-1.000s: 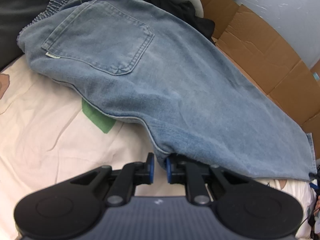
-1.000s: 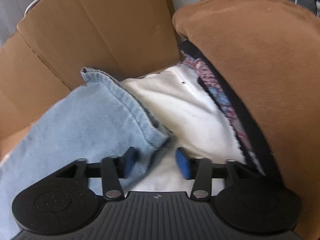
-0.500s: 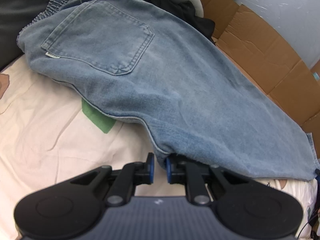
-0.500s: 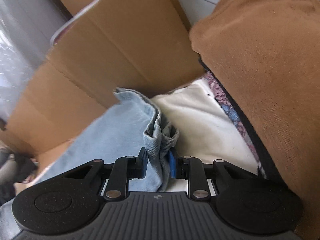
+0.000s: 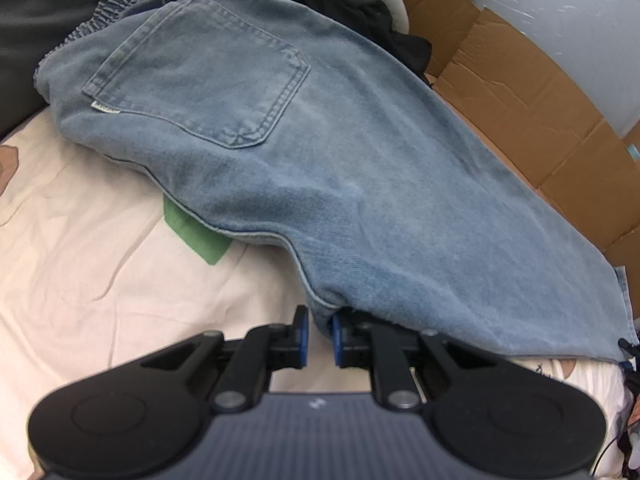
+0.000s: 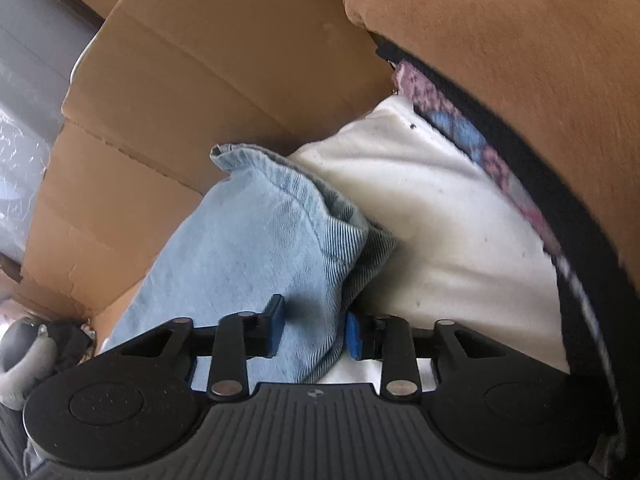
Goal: Fold clothes
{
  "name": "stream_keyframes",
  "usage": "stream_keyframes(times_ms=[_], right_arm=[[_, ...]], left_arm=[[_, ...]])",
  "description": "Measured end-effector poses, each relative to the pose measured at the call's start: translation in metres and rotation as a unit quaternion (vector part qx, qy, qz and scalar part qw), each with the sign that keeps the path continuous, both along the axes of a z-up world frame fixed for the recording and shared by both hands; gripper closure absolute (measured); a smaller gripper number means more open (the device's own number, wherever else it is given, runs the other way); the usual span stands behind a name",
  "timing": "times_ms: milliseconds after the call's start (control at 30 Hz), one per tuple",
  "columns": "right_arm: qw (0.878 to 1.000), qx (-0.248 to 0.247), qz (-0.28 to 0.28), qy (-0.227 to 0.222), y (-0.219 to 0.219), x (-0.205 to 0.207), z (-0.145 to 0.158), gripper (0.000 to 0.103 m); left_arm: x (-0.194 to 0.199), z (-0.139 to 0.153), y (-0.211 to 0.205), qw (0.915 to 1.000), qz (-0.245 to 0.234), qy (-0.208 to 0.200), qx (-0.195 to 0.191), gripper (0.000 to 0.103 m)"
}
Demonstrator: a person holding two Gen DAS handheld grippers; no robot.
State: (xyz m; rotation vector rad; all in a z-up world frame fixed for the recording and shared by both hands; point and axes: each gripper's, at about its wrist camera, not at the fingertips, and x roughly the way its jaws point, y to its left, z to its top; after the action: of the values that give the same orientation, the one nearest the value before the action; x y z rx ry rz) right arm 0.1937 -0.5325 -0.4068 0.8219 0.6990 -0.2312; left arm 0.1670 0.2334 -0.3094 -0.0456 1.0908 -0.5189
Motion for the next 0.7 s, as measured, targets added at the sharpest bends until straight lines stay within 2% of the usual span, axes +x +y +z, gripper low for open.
stream_keyframes(times_ms=[133, 267, 367, 433, 467, 700], right_arm=[[0.999, 0.02, -0.024, -0.016, -0.008, 0.001, 0.003, 0.089], [0.998, 0.048, -0.034, -0.008, -0.011, 0.01, -0.011, 0.076], [0.998, 0.054, -0.03, -0.007, -0.012, 0.017, -0.014, 0.074], [0.998, 0.059, -0.032, -0.008, -0.016, 0.02, -0.011, 0.084], [0.998, 0.058, -0.034, -0.01, -0.017, 0.018, -0.008, 0.094], [0.992, 0.096, -0.075, -0.033, -0.02, 0.007, 0.019, 0.098]], left_arm=[[0.0, -0.003, 0.001, 1.0, 0.003, 0.003, -0.004, 0.09], [0.003, -0.01, 0.002, 0.9997, 0.015, 0.012, -0.013, 0.09], [0.004, -0.016, 0.001, 0.9997, 0.017, 0.014, -0.014, 0.09], [0.004, -0.017, 0.003, 0.9996, 0.019, 0.015, -0.017, 0.09], [0.004, -0.017, 0.004, 0.9995, 0.02, 0.015, -0.021, 0.092], [0.001, -0.003, 0.009, 0.9992, 0.017, 0.01, -0.034, 0.097]])
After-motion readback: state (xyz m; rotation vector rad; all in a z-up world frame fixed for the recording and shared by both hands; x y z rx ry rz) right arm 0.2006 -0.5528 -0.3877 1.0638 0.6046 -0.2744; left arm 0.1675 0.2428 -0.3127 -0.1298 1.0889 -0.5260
